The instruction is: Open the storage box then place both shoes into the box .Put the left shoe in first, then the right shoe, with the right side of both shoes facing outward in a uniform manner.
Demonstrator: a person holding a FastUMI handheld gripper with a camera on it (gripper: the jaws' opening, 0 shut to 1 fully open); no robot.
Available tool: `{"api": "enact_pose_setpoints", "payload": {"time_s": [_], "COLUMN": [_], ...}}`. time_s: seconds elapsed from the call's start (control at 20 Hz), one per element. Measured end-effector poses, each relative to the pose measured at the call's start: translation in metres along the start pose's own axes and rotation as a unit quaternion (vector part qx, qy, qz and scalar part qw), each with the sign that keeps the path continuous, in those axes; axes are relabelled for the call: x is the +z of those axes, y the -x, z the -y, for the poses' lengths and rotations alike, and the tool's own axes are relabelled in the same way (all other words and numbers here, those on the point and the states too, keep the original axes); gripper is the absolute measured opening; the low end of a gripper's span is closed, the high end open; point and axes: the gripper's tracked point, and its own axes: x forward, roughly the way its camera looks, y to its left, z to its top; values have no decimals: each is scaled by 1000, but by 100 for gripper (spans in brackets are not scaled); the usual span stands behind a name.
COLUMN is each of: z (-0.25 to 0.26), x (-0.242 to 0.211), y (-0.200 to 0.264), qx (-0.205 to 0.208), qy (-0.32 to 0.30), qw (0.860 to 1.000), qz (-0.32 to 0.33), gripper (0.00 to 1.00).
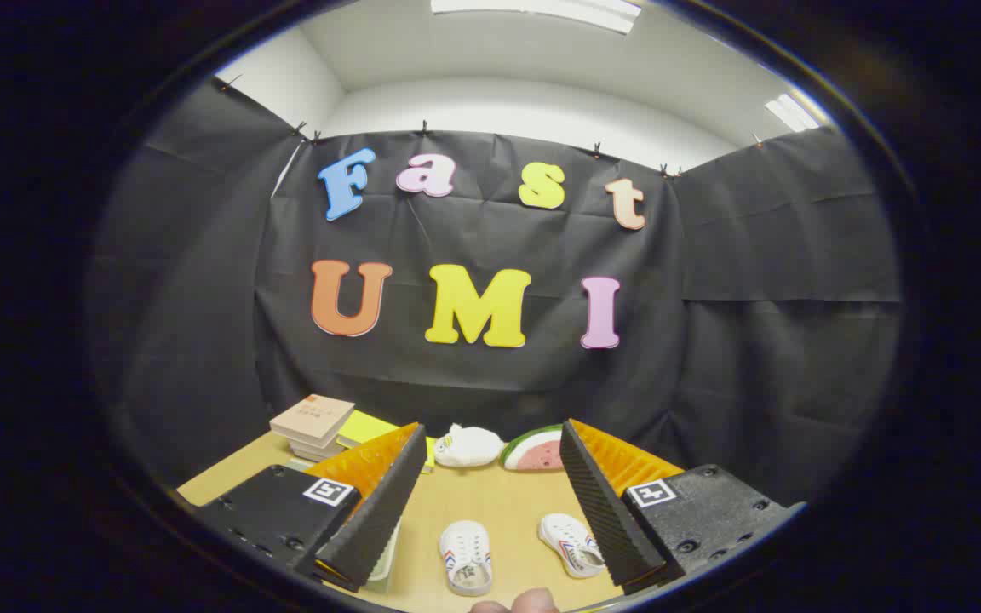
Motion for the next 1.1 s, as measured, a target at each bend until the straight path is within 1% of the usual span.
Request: {"api": "enact_pose_setpoints", "payload": {"time_s": [0.1,0.2,0.4,0.6,0.75,1.1], "z": [-12,-20,-30,-40,-37,-14], "x": [-2,1,10,8,10,8], "y": [-5,-12,-19,-18,-14,-3], "qx": [15,21,30,42,38,23], "qy": [-20,-27,5,3,-5,0], "qw": [1000,999,999,999,999,1000], "qz": [-5,0,18,11,9,-2], "gripper": [100,100,100,100,100,100]}}
